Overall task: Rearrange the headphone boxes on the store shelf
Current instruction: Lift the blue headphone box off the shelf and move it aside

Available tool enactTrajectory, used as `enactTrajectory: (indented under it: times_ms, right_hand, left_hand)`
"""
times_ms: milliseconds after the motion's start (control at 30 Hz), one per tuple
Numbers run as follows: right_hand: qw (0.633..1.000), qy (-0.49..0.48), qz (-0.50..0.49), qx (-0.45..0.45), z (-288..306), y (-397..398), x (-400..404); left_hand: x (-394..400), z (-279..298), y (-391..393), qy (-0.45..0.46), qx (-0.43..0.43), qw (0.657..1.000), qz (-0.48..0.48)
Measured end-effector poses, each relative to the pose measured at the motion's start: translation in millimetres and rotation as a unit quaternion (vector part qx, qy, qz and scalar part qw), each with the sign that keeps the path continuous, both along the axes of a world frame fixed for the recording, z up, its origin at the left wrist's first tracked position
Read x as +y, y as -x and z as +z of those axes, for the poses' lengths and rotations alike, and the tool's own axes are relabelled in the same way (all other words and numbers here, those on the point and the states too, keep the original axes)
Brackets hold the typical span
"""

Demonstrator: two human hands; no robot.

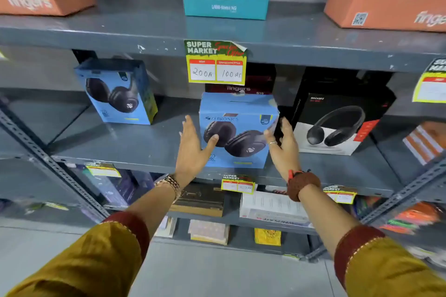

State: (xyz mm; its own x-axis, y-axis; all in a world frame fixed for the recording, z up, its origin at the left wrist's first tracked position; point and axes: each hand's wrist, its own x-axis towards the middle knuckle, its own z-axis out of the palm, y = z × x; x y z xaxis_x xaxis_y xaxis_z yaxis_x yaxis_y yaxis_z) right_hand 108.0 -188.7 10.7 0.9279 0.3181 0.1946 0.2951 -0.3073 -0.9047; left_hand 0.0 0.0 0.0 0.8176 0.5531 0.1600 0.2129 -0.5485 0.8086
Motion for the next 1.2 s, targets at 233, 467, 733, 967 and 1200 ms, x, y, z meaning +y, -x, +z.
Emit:
enactTrajectory:
  times_ms: [233,467,733,967,1200]
  right_hand:
    - [0.994,-0.001,0.008,0.113,-19,-16,19]
    - [0.995,0.008,-0.075,0.059,-16,-19,1]
    - [0.984,0.082,-0.159,-0.018,8,8,-73]
    - [0.986,0.053,-0.156,-0.005,17,36,-96]
    - [0.994,0.034,-0.105,-0.006,29,64,-33]
  left_hand:
    - [17,-15,-22,0.122,-0.011,0.992,-0.014]
    - [14,-5,-17,0.085,-0.01,0.996,0.03]
    - [-32,24,1,0.094,0.046,0.995,-0.003]
    - [-53,35,29,0.106,0.033,0.994,-0.014]
    - [-3,45,74,0.122,0.036,0.992,0.016]
